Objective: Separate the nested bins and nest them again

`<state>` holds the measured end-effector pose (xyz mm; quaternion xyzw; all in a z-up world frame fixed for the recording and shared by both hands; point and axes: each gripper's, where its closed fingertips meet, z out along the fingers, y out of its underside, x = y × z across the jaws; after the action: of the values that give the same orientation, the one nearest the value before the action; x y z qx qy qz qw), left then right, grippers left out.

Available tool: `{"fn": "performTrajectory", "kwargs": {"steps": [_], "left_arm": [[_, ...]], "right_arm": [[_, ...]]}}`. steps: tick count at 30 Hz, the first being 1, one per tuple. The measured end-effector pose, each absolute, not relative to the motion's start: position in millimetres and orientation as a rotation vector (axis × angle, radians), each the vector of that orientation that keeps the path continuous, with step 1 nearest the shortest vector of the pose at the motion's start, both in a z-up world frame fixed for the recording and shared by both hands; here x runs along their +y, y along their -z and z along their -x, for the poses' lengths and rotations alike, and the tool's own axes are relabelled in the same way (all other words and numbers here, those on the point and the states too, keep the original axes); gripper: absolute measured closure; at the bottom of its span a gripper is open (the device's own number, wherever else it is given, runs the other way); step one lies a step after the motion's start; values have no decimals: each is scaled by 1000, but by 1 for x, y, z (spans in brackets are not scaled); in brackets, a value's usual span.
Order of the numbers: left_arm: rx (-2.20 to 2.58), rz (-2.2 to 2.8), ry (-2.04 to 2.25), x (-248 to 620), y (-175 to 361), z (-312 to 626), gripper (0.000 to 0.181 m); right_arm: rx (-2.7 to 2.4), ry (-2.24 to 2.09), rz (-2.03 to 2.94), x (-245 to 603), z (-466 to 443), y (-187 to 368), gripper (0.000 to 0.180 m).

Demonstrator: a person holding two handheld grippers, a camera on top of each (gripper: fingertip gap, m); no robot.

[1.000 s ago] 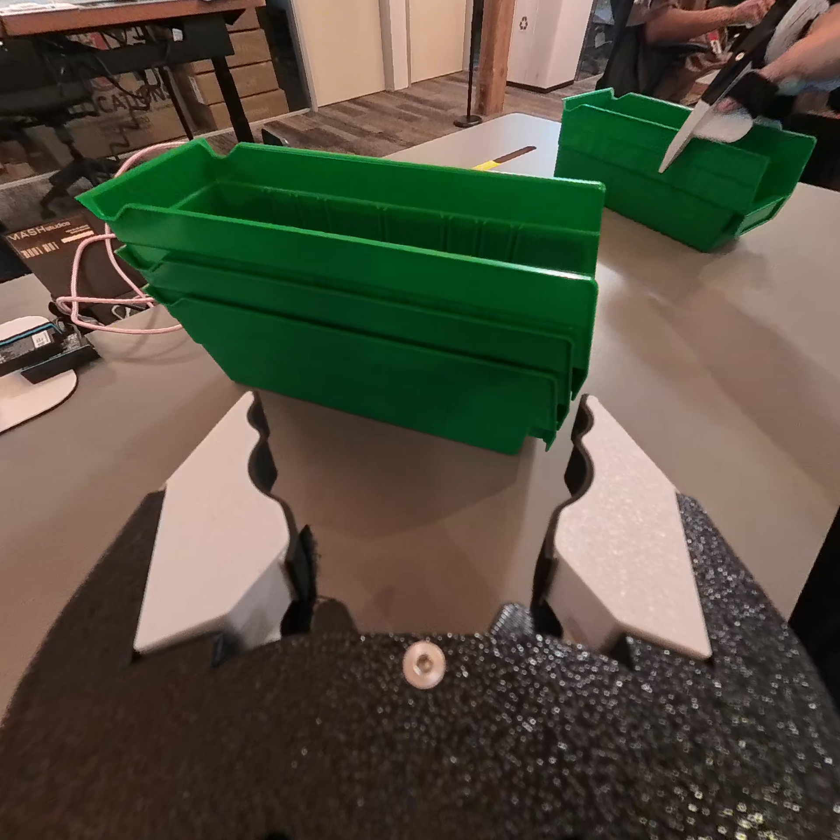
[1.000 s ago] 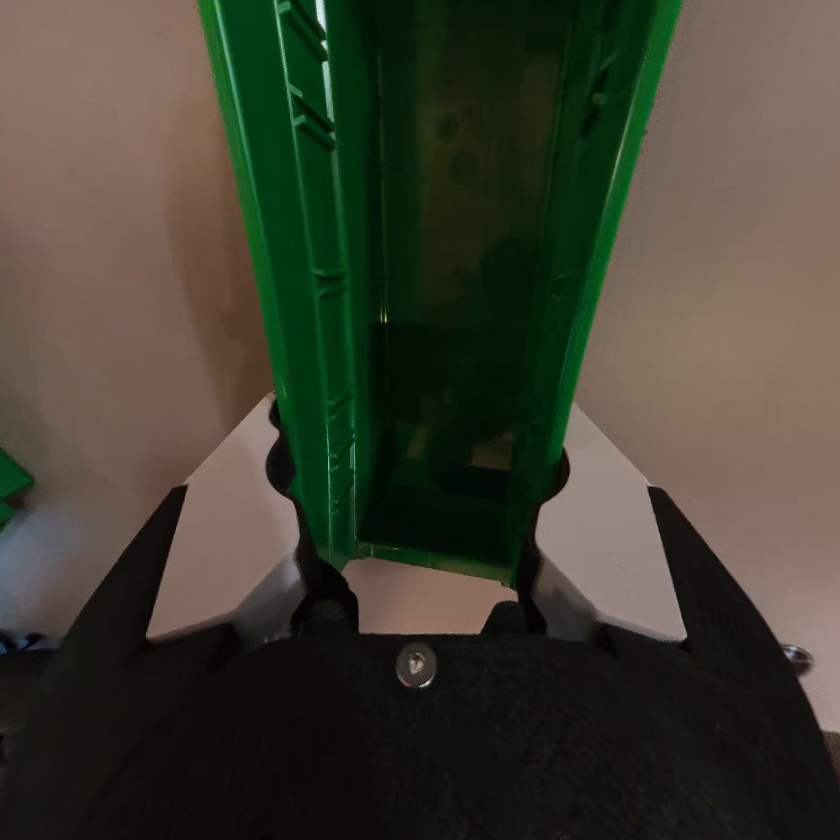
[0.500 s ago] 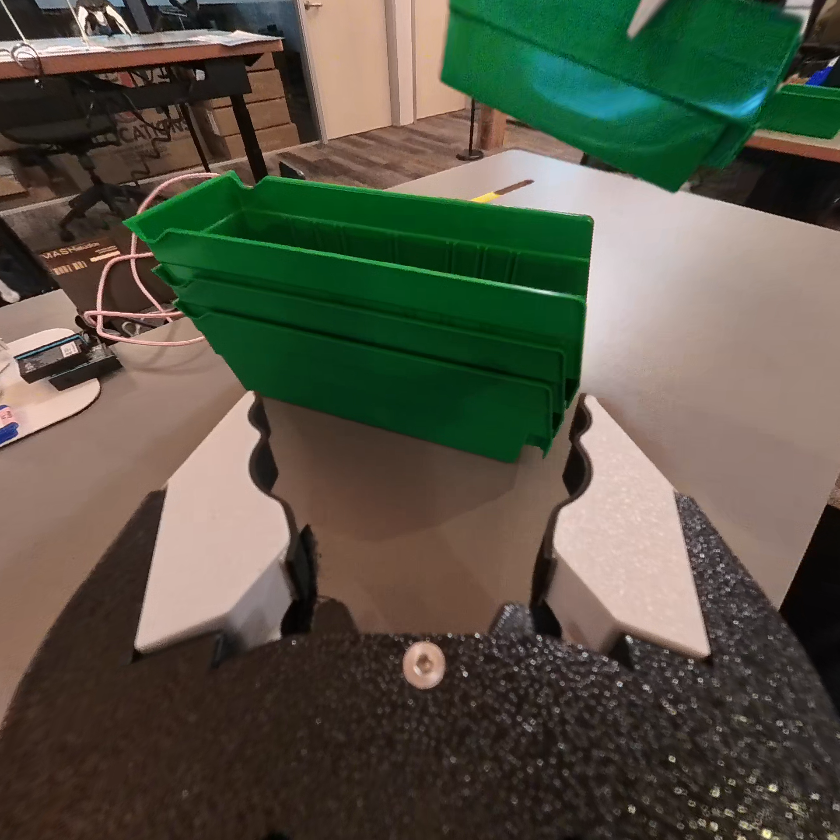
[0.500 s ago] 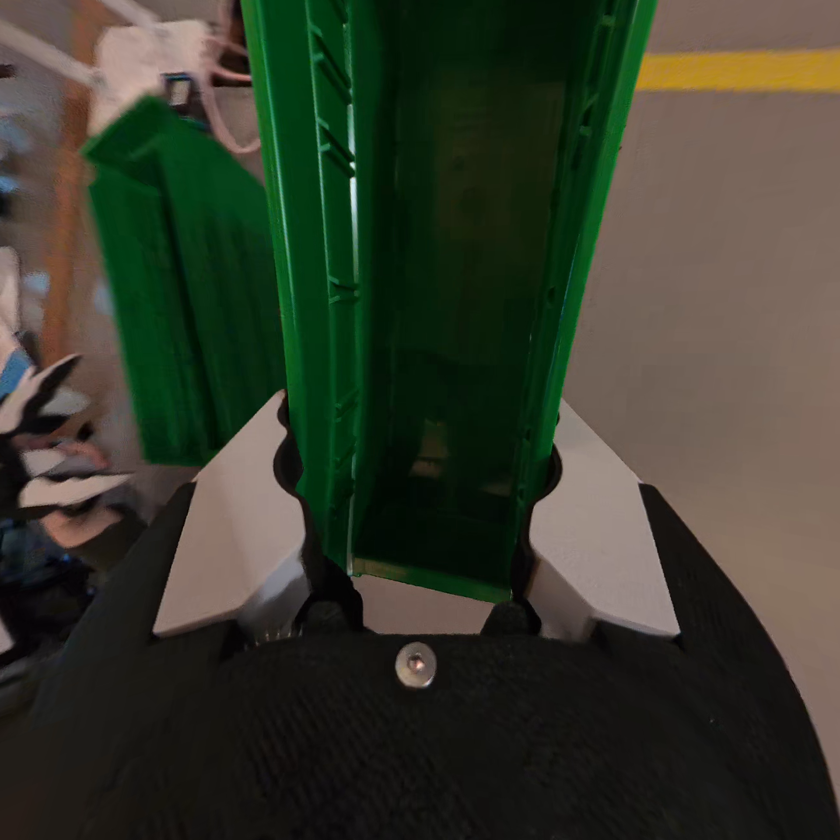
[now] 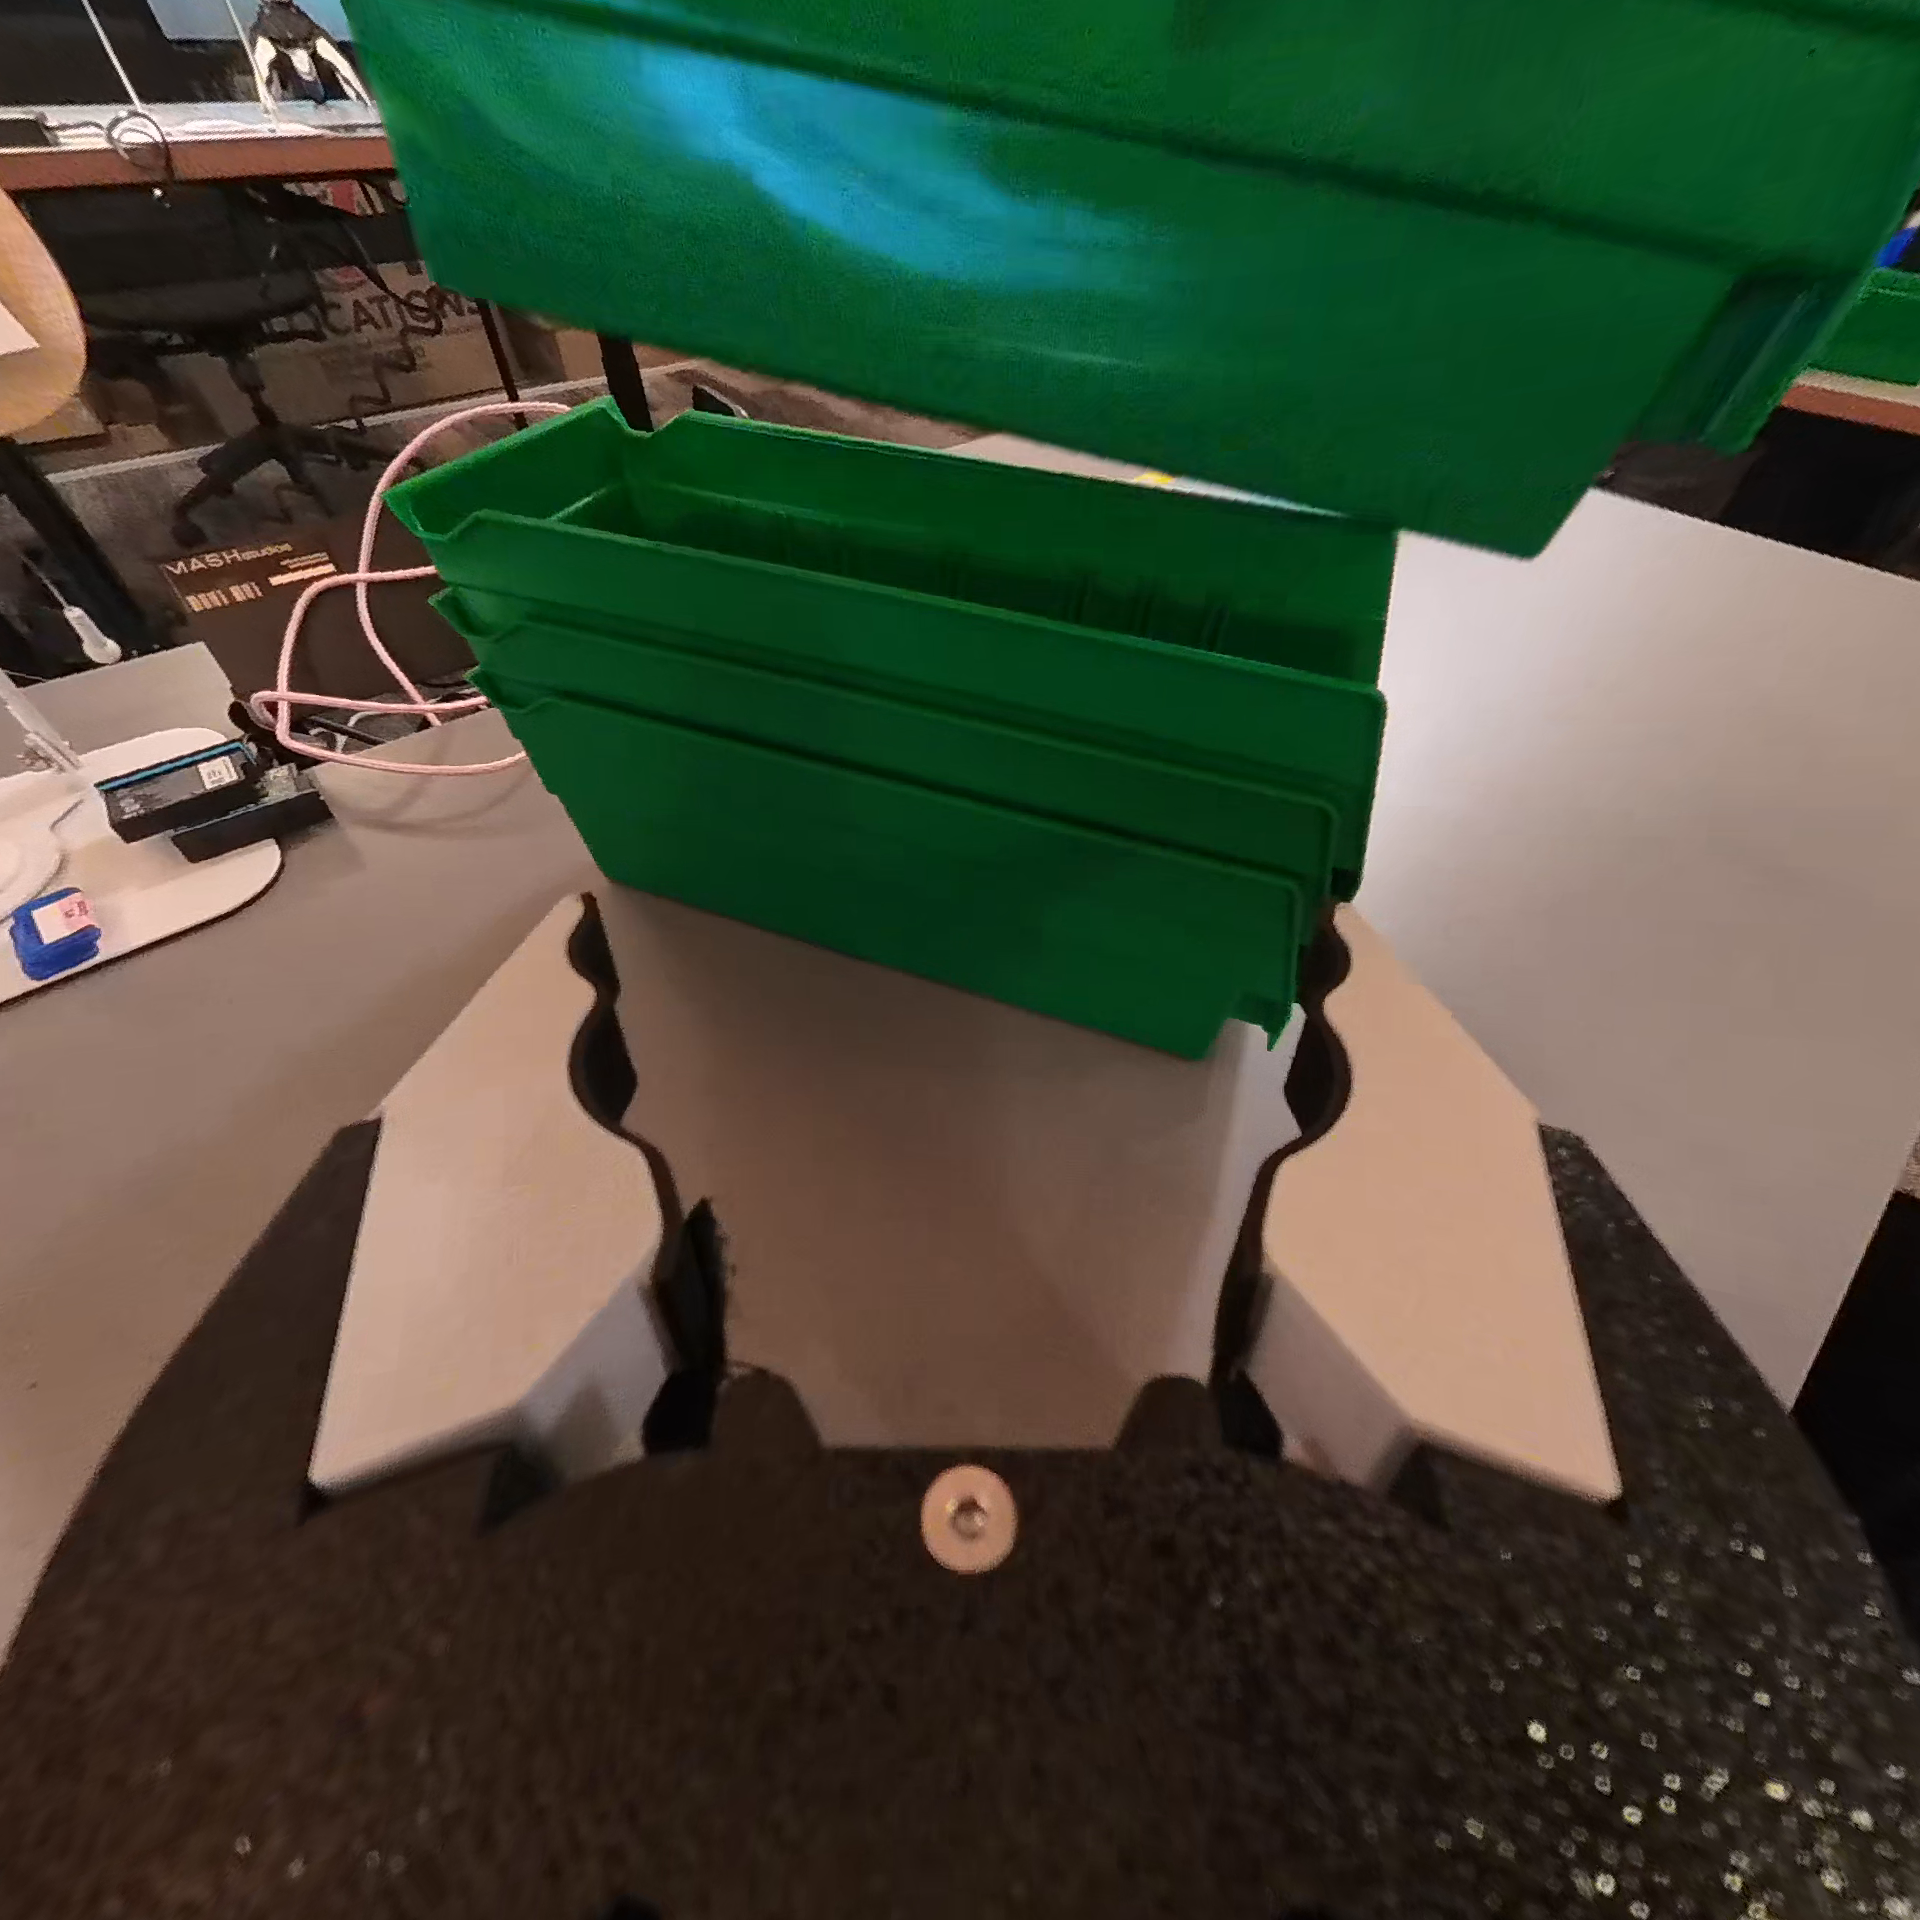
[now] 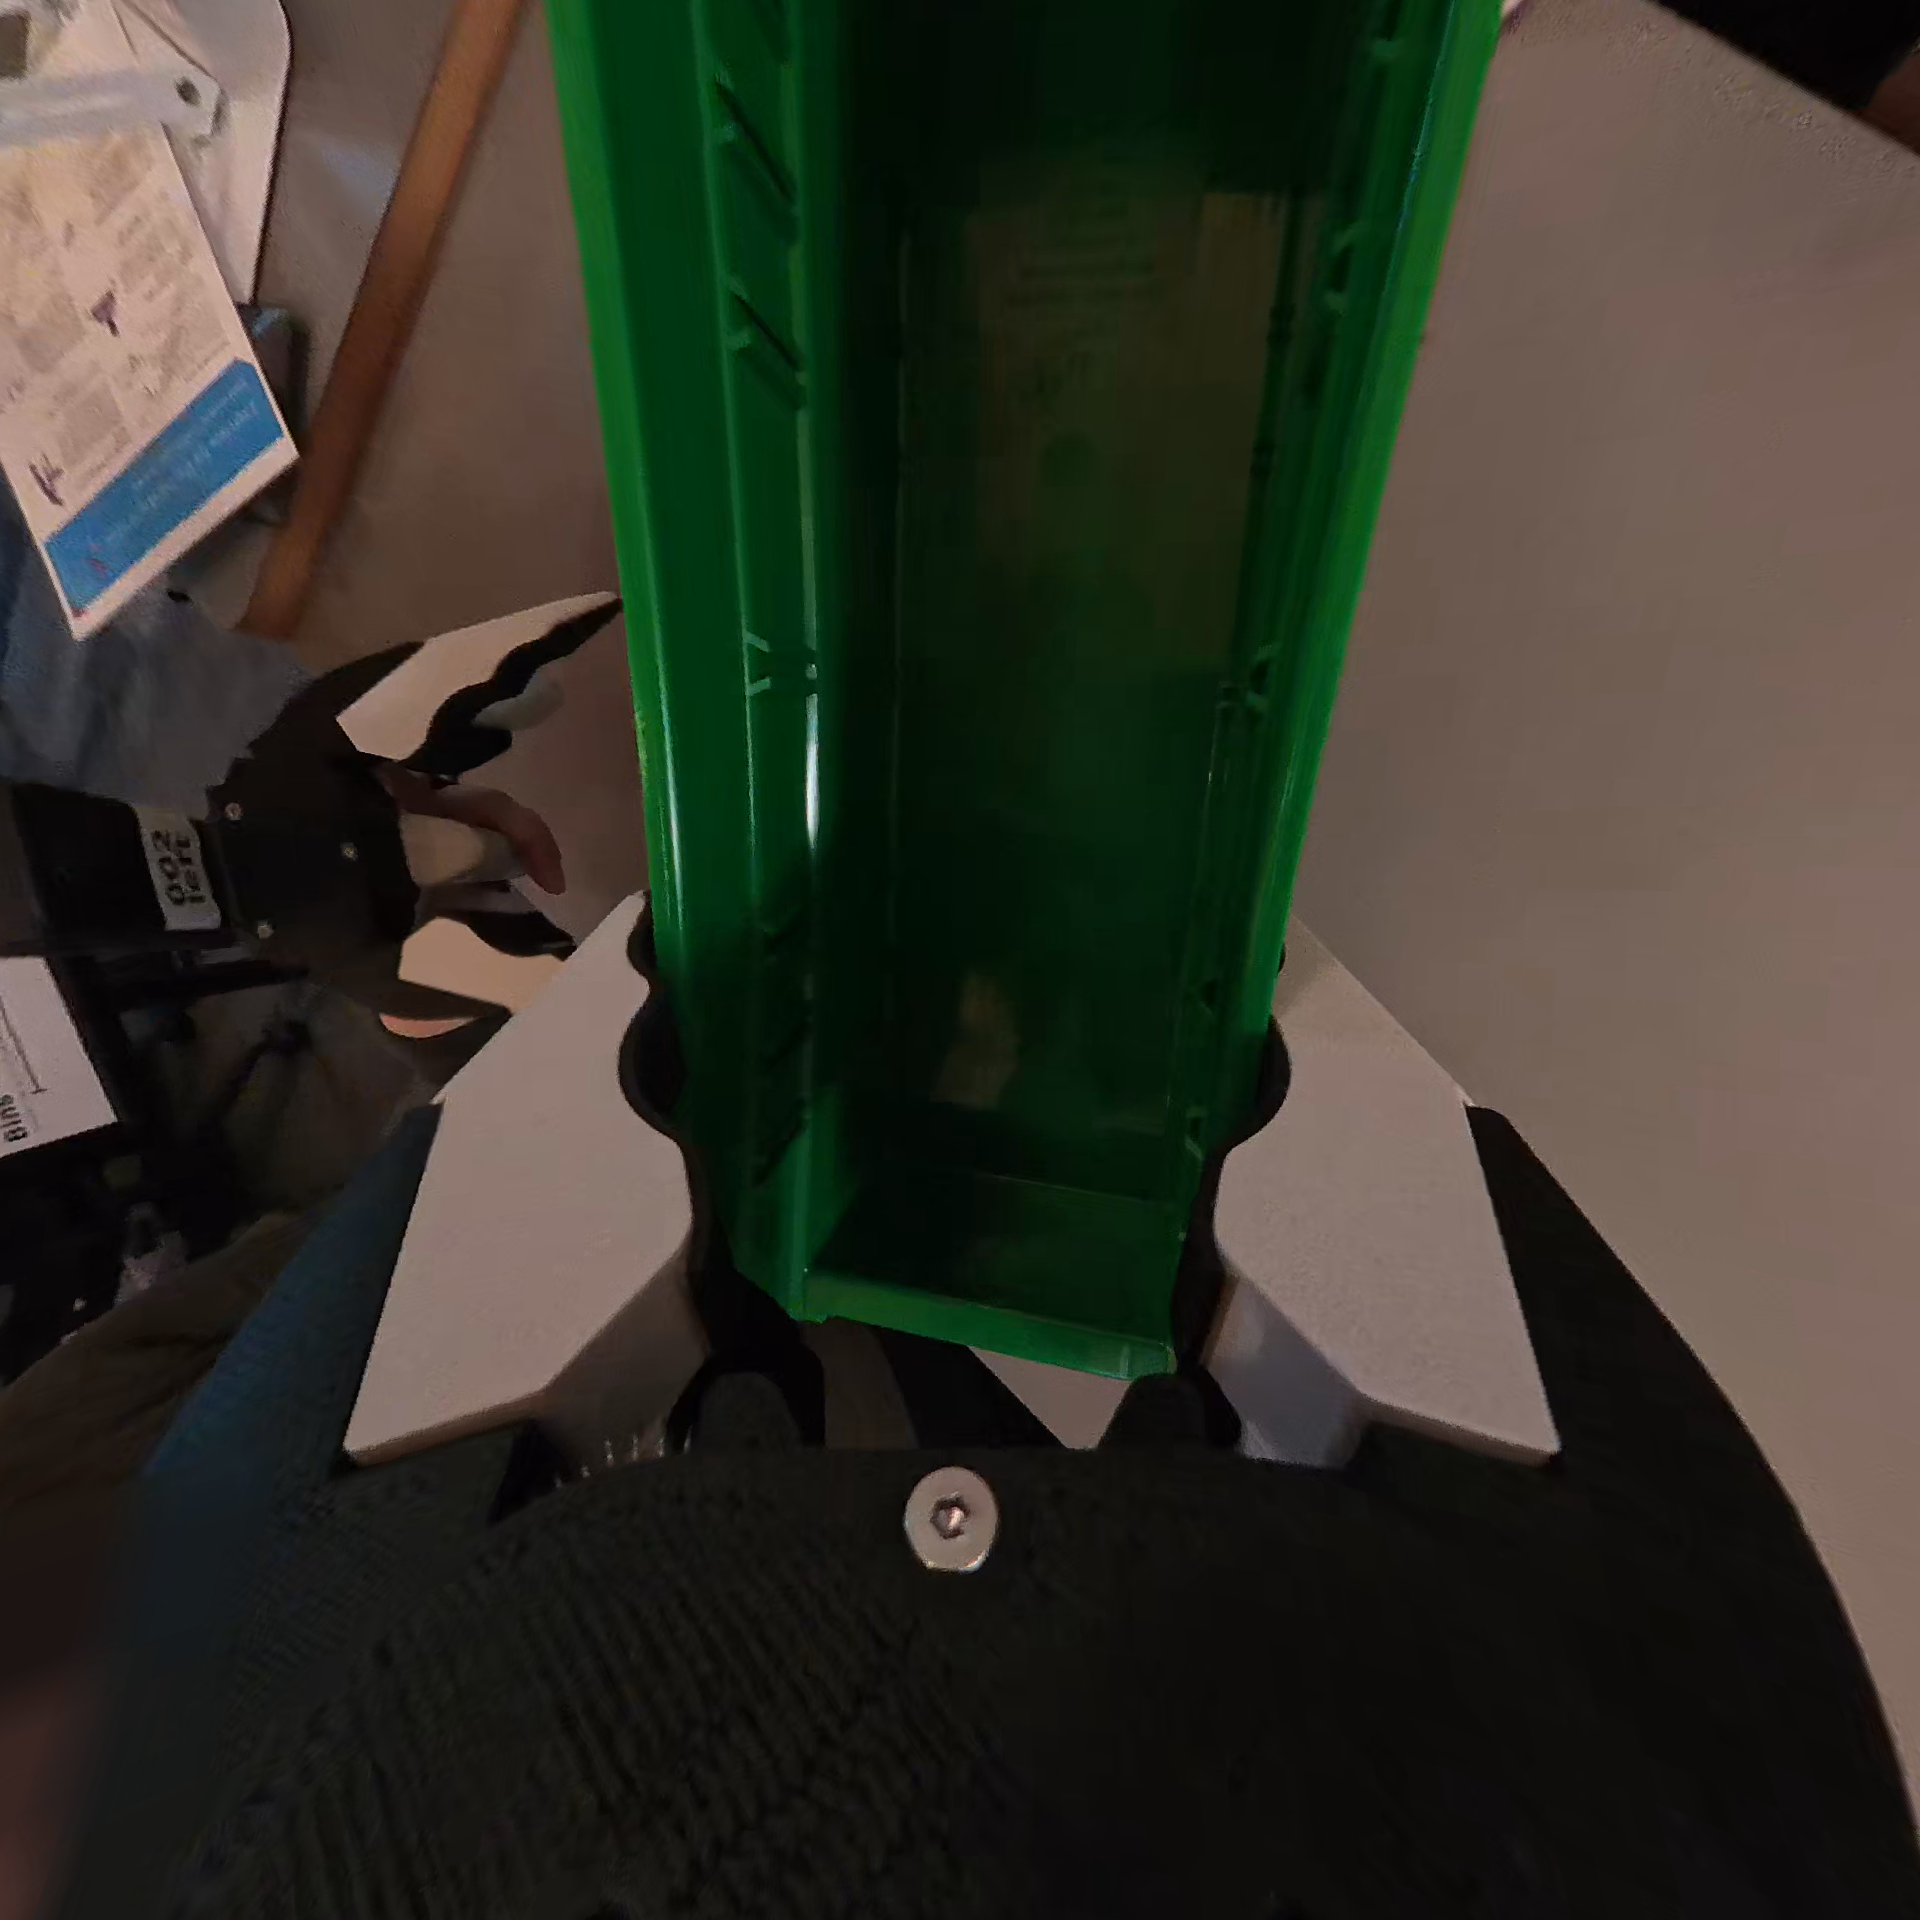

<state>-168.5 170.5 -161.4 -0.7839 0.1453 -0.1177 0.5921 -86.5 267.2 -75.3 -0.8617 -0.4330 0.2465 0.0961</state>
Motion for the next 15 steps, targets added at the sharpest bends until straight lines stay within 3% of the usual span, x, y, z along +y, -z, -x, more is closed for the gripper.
{"fn": "performTrajectory", "kwargs": {"steps": [1, 15], "left_arm": [[341, 1824, 276, 171, 162, 168, 53], [358, 1826, 297, 171, 162, 163, 52]], "right_arm": [[-1297, -708, 2560, 265, 92, 79, 71], [-1249, -482, 2664, 277, 117, 120, 70]]}}
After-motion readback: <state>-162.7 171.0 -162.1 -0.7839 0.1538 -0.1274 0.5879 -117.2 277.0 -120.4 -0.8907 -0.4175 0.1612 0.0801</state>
